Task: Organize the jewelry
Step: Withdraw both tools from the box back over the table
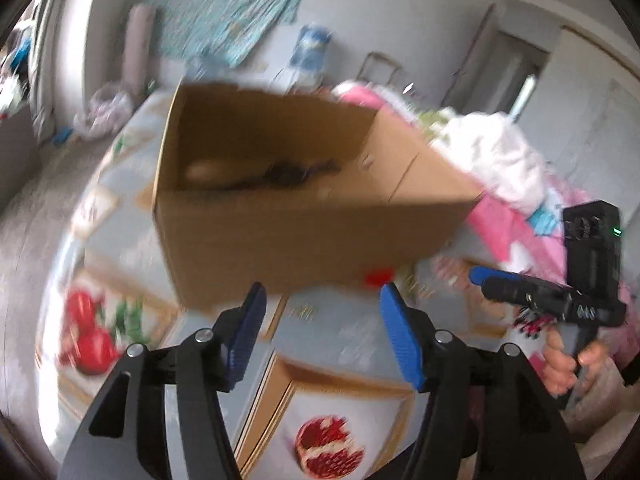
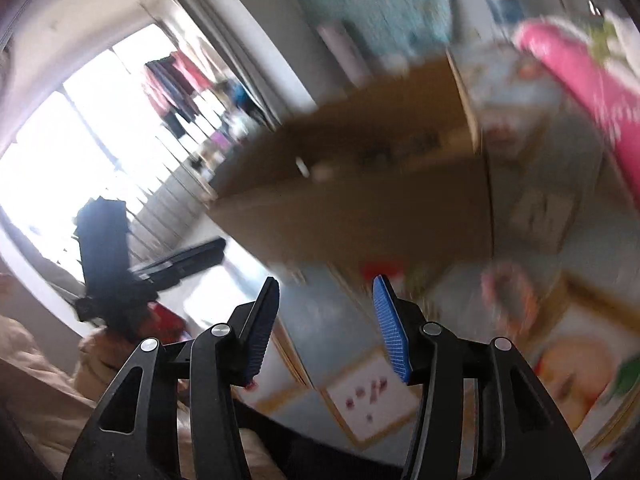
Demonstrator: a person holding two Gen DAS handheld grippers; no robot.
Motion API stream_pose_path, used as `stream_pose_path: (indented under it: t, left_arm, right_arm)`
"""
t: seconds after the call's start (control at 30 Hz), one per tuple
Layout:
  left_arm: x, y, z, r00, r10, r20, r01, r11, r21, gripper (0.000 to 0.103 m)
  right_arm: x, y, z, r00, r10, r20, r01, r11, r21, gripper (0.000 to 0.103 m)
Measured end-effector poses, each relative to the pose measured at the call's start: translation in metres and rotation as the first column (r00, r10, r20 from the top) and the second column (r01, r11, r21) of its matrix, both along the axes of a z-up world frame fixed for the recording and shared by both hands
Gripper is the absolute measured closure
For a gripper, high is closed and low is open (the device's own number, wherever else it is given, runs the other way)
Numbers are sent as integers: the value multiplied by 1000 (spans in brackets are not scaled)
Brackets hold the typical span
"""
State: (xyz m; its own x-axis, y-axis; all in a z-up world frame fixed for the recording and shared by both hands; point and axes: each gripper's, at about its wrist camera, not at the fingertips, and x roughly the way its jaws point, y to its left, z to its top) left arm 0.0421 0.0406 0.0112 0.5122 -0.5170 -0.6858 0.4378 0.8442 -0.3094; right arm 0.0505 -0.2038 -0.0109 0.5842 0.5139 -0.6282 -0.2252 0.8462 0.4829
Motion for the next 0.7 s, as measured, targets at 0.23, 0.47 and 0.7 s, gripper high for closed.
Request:
stream_pose_path:
  t: [0.23,0.47,0.7]
  left_arm:
    - [3,-20,-46,998,48,-44,-39,983,181,40]
    - [0,-37,-55,999,30,16,-33,966,256,22]
    - [-4,-48,-61,999,21,50,-35,954,296,15]
  right_arm:
    - [2,33,-18,998,-55,-29,46,966,-255,55]
    - [9,29,-23,993,-109,-40,94,955,-283,61]
    - [4,21,-19,989,-148,-7,138,934,-330,64]
